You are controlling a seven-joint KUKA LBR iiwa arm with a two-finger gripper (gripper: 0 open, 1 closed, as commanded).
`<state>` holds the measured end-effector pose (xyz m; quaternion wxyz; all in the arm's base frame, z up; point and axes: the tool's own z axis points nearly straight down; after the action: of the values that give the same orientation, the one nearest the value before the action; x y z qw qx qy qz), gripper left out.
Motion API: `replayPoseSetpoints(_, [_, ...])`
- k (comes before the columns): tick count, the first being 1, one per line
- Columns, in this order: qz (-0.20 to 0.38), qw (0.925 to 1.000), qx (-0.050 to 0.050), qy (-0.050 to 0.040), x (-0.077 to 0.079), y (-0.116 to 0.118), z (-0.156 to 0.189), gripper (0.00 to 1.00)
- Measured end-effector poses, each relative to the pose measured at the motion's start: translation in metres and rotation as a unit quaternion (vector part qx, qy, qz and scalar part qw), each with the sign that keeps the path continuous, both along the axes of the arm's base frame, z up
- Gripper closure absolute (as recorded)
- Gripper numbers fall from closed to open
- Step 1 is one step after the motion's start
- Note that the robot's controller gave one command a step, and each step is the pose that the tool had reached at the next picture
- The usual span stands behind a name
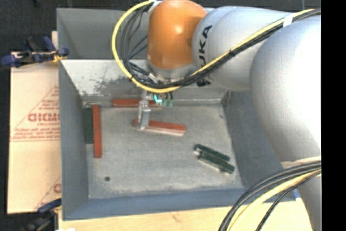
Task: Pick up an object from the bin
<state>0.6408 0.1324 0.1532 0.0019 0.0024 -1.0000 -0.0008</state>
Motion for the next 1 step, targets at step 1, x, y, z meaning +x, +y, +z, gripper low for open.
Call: replayPoseSetpoints(1, [-0.001, 1.0, 0.0, -0.0031, 0.0013, -0.0004, 0.0044, 0.0])
